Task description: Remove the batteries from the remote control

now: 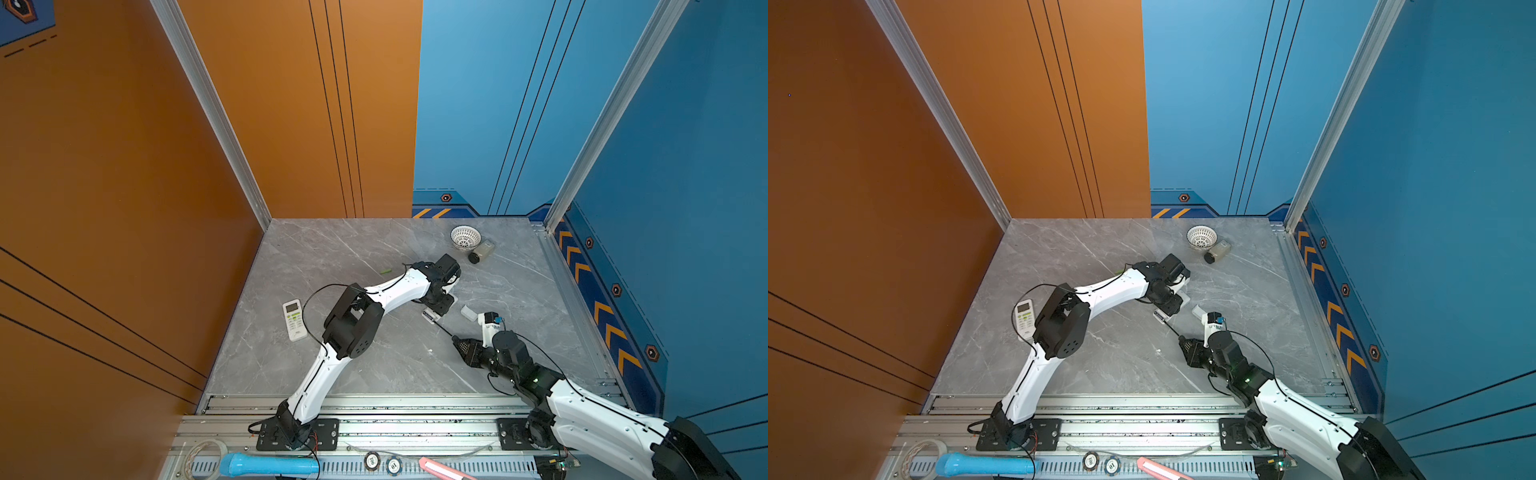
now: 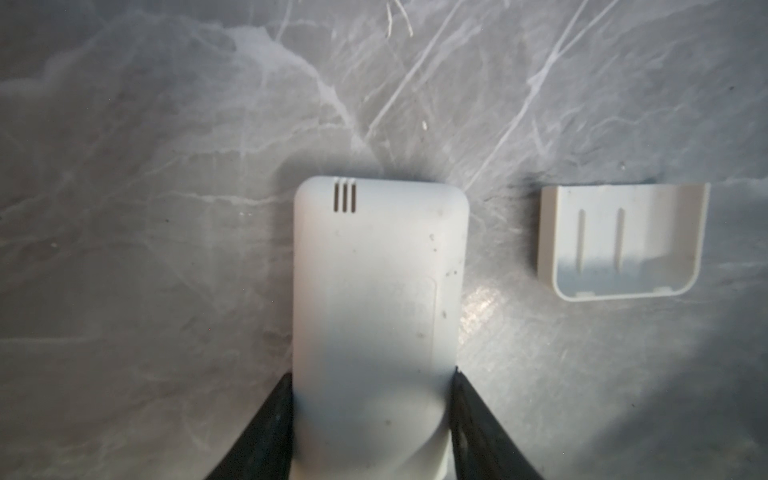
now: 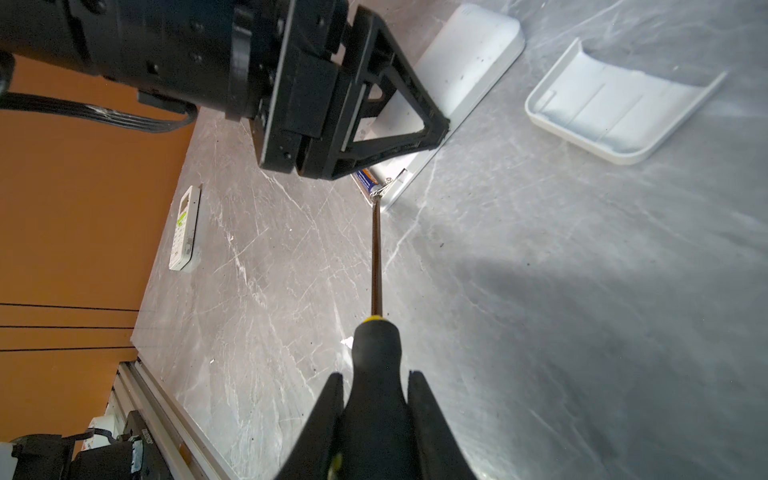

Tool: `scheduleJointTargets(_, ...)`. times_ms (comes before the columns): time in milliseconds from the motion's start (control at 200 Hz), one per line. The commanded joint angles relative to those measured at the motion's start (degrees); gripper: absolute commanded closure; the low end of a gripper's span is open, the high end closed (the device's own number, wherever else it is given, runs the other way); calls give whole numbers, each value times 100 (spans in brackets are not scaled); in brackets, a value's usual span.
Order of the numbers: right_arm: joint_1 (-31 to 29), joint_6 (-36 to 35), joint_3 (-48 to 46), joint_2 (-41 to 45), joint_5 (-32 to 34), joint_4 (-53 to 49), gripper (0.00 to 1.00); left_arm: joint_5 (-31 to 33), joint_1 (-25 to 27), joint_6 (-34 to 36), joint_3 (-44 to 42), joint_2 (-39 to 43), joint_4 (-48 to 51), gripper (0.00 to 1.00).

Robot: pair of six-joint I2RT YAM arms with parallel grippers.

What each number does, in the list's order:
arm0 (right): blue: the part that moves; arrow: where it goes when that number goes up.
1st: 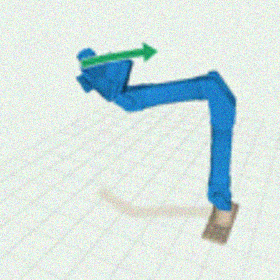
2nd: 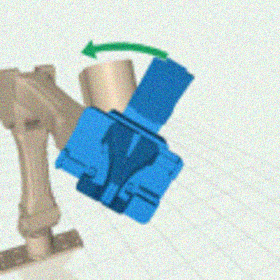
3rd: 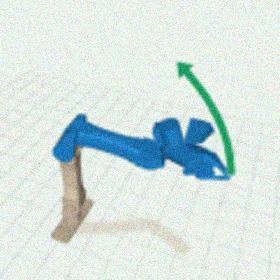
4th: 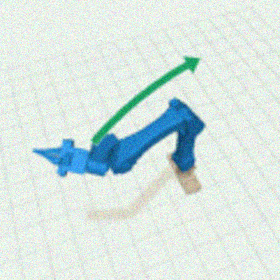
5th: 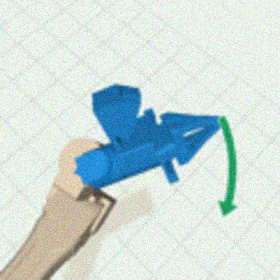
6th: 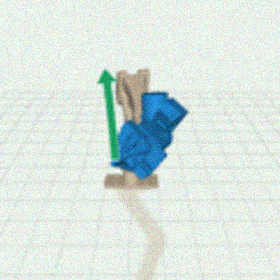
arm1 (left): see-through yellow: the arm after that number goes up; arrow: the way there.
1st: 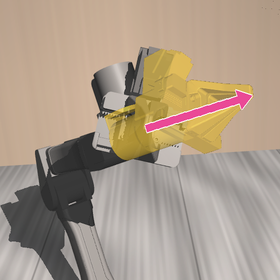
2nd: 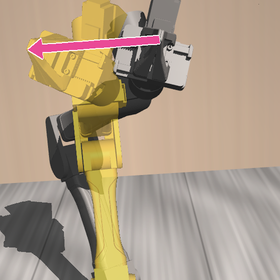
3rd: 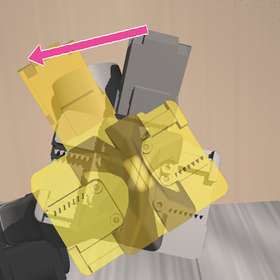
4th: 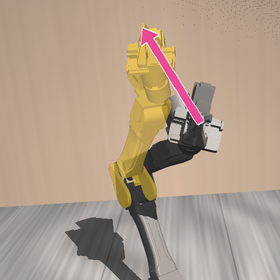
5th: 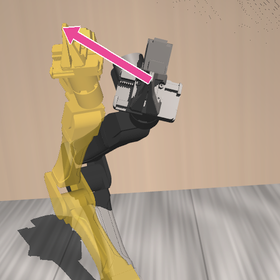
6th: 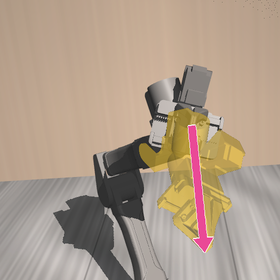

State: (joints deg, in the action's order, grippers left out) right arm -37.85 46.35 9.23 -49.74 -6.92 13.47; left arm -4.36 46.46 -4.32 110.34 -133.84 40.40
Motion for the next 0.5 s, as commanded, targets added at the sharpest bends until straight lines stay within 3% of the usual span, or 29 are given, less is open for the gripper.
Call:
scheduleJointTargets(0,-30,-98,-28,3,-389,876,100,-1276,337,-459,32,-160,69,100)
scheduleJointTargets(496,-31,56,-223,116,-383,1412,100,-1271,207,-482,73,-177,30,100)
